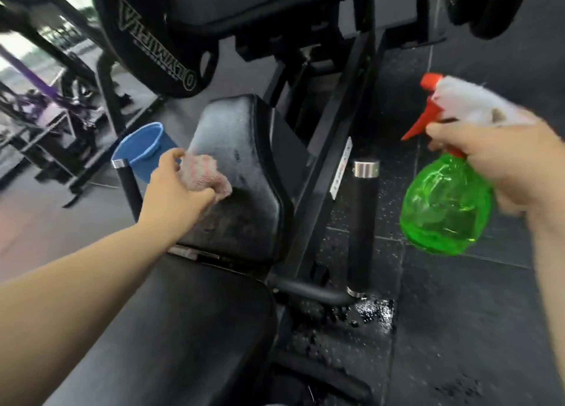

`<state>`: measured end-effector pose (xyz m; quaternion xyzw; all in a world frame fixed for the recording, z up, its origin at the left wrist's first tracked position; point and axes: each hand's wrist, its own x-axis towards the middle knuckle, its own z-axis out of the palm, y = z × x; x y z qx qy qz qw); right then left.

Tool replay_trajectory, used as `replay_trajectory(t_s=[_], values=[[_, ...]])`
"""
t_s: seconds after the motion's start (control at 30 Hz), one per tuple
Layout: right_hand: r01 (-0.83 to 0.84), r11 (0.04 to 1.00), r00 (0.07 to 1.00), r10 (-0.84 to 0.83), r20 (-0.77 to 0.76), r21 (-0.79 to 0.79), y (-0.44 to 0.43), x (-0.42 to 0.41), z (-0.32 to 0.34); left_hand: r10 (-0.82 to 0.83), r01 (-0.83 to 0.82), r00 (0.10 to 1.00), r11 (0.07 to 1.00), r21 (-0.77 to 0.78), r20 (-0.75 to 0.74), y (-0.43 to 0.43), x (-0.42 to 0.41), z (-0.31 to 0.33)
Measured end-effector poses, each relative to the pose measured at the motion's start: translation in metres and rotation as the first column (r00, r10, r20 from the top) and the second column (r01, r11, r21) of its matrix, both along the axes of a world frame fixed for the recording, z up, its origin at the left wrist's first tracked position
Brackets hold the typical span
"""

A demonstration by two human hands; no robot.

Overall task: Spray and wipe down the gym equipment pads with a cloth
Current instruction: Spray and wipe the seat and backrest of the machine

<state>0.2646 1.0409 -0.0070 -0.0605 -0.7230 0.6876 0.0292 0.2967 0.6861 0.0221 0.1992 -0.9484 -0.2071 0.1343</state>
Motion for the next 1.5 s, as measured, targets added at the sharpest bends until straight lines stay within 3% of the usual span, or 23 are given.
replay_trajectory(t_s=[0.07,0.17,0.23,0.4,0.57,0.8,0.97,1.1,1.2,1.33,1.43,1.5], values=[[-0.141,0.989,0.99,0.141,-0.007,-0.04,-0.019,-0.011,0.041,0.013,0.002,0.976,0.997,-0.071,0.216,-0.012,-0.003,-0.008],[-0.286,0.953,0.956,0.277,-0.098,-0.102,-0.056,-0.022,0.081,-0.135,0.212,0.896,0.967,-0.139,0.423,-0.015,-0.002,-0.033],[-0.297,0.949,0.951,0.285,-0.117,-0.102,-0.088,-0.036,0.09,-0.176,0.258,0.881,0.957,-0.135,0.439,-0.017,-0.005,-0.044],[-0.351,0.898,0.923,0.38,0.064,-0.264,-0.152,-0.058,0.053,-0.156,0.287,0.861,0.935,-0.208,0.485,-0.024,-0.01,-0.043],[-0.351,0.923,0.905,0.377,0.197,-0.157,-0.167,-0.063,0.008,-0.148,0.317,0.846,0.913,-0.258,0.513,-0.024,-0.012,-0.04],[-0.322,0.942,0.879,0.333,0.342,-0.092,-0.174,-0.062,-0.004,-0.136,0.305,0.864,0.908,-0.287,0.485,-0.025,-0.009,-0.044],[-0.327,0.944,0.893,0.322,0.315,-0.04,-0.171,-0.057,-0.007,-0.133,0.294,0.862,0.917,-0.268,0.49,-0.026,-0.007,-0.045],[-0.341,0.932,0.93,0.353,0.101,-0.122,-0.153,-0.039,0.015,-0.121,0.285,0.847,0.925,-0.25,0.518,-0.025,-0.009,-0.039],[-0.197,0.909,0.979,0.201,-0.027,-0.367,-0.12,-0.027,0.047,-0.132,0.211,0.916,0.962,-0.175,0.378,-0.017,-0.009,-0.025],[-0.003,0.722,0.986,-0.113,-0.122,-0.692,-0.058,-0.023,0.074,-0.183,0.185,0.981,0.982,-0.038,0.062,0.027,-0.01,-0.01],[0.12,0.77,0.933,-0.303,-0.194,-0.627,-0.006,-0.023,0.072,-0.302,0.303,0.953,0.953,0.029,-0.009,0.073,-0.011,-0.012],[0.237,0.876,0.892,-0.368,-0.263,-0.42,0.017,-0.025,0.05,-0.336,0.338,0.941,0.939,0.067,-0.043,0.094,-0.012,-0.016]])
